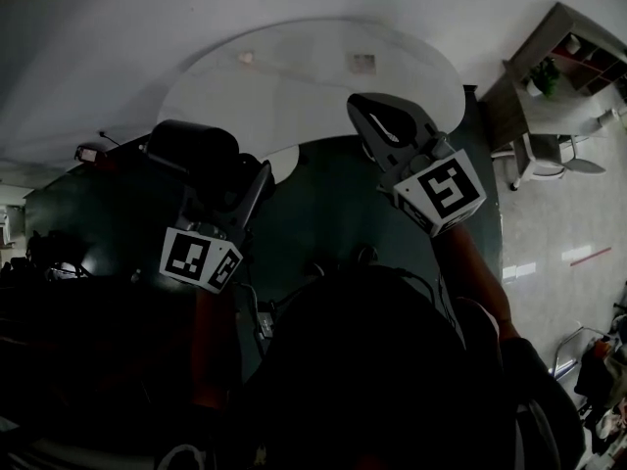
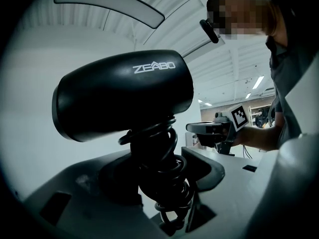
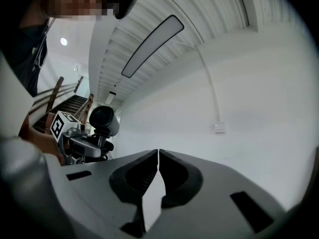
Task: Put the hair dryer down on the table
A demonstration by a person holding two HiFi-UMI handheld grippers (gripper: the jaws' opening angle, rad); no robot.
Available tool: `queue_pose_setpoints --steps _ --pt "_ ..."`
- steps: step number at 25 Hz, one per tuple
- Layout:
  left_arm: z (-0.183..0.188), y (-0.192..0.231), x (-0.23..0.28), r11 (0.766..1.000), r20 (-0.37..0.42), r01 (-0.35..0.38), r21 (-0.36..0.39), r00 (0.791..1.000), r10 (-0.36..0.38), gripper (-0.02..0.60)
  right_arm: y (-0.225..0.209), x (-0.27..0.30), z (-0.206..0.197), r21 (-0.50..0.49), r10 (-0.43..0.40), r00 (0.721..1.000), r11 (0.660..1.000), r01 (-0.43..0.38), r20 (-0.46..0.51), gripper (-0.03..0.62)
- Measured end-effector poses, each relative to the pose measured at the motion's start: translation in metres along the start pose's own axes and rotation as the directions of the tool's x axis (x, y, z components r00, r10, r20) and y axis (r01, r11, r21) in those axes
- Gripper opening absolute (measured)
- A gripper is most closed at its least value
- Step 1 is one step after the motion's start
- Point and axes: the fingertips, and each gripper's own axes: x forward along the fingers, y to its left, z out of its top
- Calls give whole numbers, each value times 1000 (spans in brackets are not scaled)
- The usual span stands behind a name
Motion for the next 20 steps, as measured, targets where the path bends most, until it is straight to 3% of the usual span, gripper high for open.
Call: queue_pose_setpoints --steps 8,20 --pt "-10 23 13 1000 -20 29 -5 999 -29 236 -4 29 -8 8 4 1000 1000 -4 12 9" --pt "-13 90 1 984 38 174 -26 984 -173 236 30 79 9 -31 -141 990 989 141 6 9"
